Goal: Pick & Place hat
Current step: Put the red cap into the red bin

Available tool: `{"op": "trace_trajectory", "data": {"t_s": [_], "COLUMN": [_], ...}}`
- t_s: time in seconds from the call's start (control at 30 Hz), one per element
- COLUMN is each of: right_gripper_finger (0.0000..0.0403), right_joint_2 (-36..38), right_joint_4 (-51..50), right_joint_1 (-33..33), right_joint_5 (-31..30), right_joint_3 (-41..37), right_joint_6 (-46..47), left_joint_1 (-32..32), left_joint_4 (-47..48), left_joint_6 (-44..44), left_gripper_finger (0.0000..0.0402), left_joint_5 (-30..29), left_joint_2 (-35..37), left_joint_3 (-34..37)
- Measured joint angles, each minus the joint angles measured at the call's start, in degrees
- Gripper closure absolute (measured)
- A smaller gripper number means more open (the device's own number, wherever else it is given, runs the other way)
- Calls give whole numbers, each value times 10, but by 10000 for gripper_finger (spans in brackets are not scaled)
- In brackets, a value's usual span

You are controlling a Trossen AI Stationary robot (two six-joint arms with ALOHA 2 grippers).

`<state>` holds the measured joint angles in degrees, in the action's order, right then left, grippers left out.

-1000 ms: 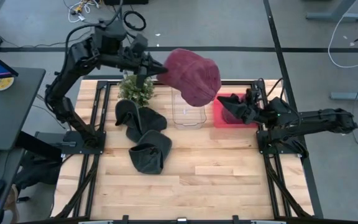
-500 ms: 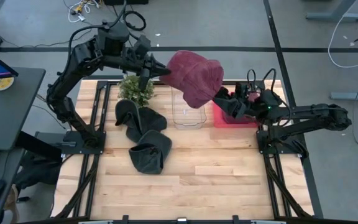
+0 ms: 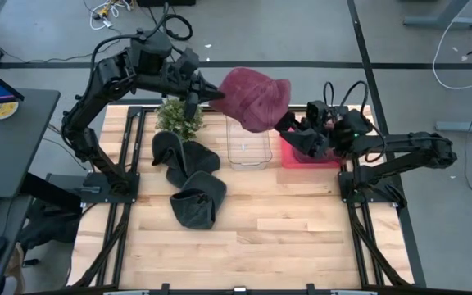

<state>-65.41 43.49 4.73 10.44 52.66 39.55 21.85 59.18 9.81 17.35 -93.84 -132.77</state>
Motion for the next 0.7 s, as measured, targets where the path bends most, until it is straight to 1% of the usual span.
{"op": "trace_trajectory", "data": {"t_s": [0.2,0.3,0.4,0.47,0.6,0.7], "right_gripper_finger": [79,87,91,91,84,78], "right_joint_2": [0,0,0,0,0,-10], "right_joint_4": [-139,-174,-167,-156,-123,-94], "right_joint_1": [7,8,8,8,9,9], "right_joint_5": [-63,-111,-166,-187,-199,-191], "right_joint_3": [0,0,0,0,0,0], "right_joint_6": [-11,-20,-32,-32,-24,-16], "left_joint_1": [0,0,0,0,0,0], "left_joint_4": [1,1,0,0,-1,-1], "left_joint_6": [0,0,-1,-2,-2,-2], "left_gripper_finger": [389,388,390,390,390,390], "left_joint_5": [2,2,6,7,8,8], "left_joint_2": [0,0,0,0,0,0], "left_joint_3": [0,0,0,0,0,0]}}
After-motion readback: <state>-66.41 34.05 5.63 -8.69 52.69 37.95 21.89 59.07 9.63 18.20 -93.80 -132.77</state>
